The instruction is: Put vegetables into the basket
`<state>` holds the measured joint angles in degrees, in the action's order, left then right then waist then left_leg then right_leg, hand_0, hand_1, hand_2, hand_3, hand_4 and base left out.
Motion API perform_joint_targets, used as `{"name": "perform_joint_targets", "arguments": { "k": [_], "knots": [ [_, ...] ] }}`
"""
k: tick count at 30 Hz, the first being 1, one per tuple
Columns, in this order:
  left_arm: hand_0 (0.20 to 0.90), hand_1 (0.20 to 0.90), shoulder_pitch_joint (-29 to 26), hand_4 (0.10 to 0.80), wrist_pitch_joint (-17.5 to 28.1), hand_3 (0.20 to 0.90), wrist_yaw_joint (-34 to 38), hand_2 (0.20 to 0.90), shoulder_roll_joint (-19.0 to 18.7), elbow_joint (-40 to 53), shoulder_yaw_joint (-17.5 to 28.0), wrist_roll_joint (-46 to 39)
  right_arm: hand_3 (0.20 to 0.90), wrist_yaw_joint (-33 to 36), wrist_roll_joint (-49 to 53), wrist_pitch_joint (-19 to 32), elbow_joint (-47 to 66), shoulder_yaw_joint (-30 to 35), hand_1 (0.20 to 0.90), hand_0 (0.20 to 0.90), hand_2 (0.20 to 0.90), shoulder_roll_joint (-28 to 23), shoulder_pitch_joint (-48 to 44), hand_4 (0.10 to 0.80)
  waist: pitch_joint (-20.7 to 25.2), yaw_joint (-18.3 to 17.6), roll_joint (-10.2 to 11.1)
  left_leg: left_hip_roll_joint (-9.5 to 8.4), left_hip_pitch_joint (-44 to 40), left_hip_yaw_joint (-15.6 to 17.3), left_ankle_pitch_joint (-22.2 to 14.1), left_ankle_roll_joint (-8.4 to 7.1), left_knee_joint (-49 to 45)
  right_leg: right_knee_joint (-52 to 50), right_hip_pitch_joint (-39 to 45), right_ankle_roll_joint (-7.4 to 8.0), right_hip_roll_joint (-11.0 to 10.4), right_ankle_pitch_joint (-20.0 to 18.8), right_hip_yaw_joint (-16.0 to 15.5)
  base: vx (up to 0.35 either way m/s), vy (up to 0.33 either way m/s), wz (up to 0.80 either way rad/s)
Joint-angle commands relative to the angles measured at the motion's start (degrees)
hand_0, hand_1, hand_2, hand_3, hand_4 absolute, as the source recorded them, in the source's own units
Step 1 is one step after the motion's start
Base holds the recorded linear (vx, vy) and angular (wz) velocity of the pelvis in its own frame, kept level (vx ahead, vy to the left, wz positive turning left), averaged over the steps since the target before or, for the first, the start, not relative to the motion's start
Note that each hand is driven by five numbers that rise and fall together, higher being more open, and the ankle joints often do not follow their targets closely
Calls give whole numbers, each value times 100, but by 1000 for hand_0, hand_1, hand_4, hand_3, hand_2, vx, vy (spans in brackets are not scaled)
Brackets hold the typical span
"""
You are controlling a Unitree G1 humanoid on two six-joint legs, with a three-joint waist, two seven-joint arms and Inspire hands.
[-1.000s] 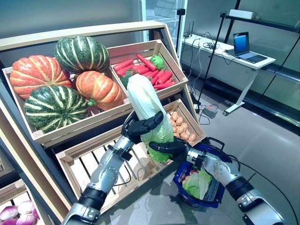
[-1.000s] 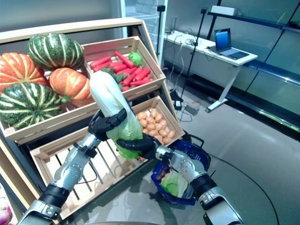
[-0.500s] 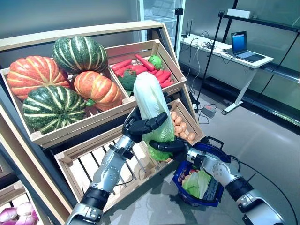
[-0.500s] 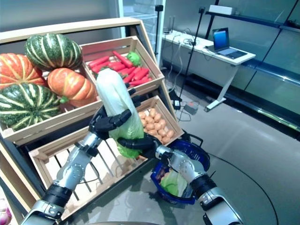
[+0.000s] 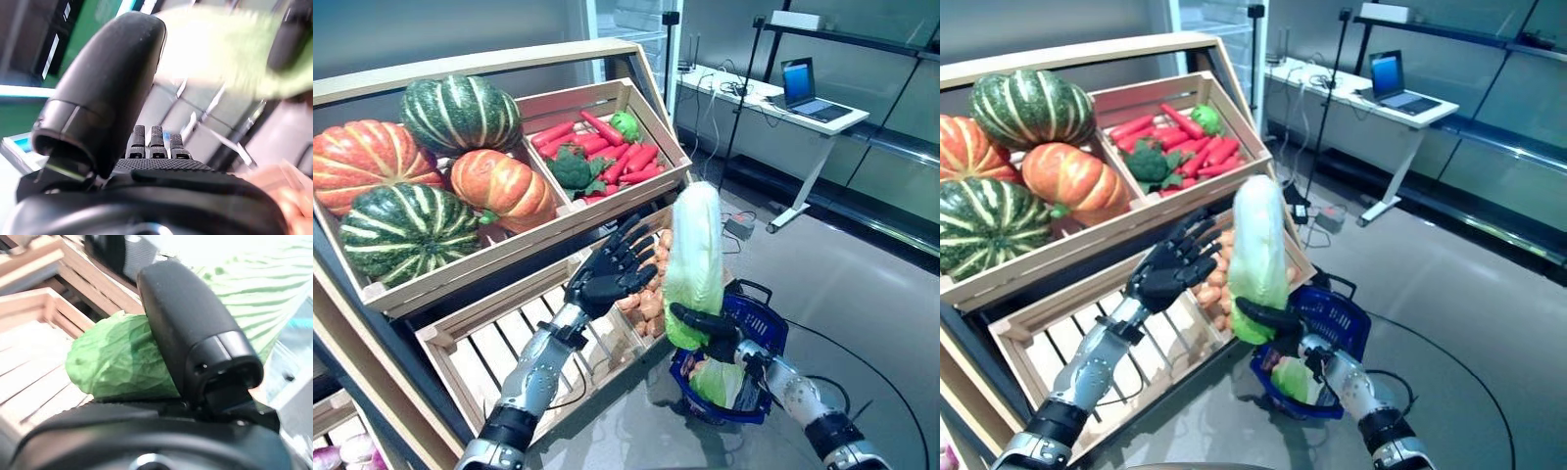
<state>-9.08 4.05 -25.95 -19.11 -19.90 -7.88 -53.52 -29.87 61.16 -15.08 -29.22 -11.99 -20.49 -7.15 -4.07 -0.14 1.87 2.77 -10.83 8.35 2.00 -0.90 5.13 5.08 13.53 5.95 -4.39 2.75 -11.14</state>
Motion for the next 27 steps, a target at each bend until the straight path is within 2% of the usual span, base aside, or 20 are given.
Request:
{"name": "perform_joint_targets", "arguments": {
  "k": [1, 4, 10, 16, 19, 23, 27],
  "knots": [
    [900, 900, -521, 800, 743, 900, 76, 900, -175, -239, 435, 2, 300, -293, 401, 699, 1, 706, 300, 300, 300, -35, -497, 400, 35, -61, -36, -127, -204, 69, -745, 82, -13, -8, -71, -348, 120, 91, -107, 0, 0, 0],
    [900, 900, -451, 800, 824, 900, 139, 900, -164, -440, 687, 30, 300, -308, 382, 778, -146, 971, 300, 300, 300, -112, -363, 400, 2, -88, -33, -120, -201, 90, -748, 76, -13, -8, -81, -346, 123, 95, -86, -8, -23, -6],
    [900, 900, -240, 800, 925, 900, 145, 900, -132, -626, 916, 116, 300, -65, 138, 967, -384, 1381, 300, 300, 300, -188, -101, 400, -41, -110, -28, -109, -196, 133, -755, 68, -13, -8, -113, -328, 129, 85, -59, -7, -18, -8],
    [900, 900, 113, 800, 1092, 900, 515, 900, 14, -799, 1051, 478, 300, 742, -506, 1353, -1216, 1721, 300, 300, 300, -182, -56, 400, -80, -47, -29, -104, -231, 146, -771, 86, -13, -8, -92, -342, 146, 88, -53, 11, -9, 0],
    [900, 900, 404, 800, 967, 900, 576, 900, 73, -766, 1005, 550, 300, 1257, -772, 1547, -1704, 1862, 300, 300, 300, -136, -74, 400, -179, 50, -46, -107, -240, 143, -746, 107, -13, -8, -85, -375, 157, 76, -52, 60, -35, -1],
    [900, 900, 486, 800, 841, 900, 629, 900, 53, -700, 859, 512, 300, 1714, -824, 1732, -2102, 1899, 300, 300, 300, -205, -337, 400, -410, 176, -111, -103, -61, 71, -734, 109, -145, -222, -254, -419, 138, 149, -127, -44, -12, 0],
    [900, 900, -68, 800, 1066, 900, 834, 900, -105, -729, 291, 286, 300, 2359, -520, 2030, -2526, 1665, 300, 300, 300, -484, -1522, 400, -1212, 300, -260, -110, 1006, -114, -918, 64, -1248, -1403, -1213, -523, -12, 528, -341, -306, -45, 12]
  ]
}}
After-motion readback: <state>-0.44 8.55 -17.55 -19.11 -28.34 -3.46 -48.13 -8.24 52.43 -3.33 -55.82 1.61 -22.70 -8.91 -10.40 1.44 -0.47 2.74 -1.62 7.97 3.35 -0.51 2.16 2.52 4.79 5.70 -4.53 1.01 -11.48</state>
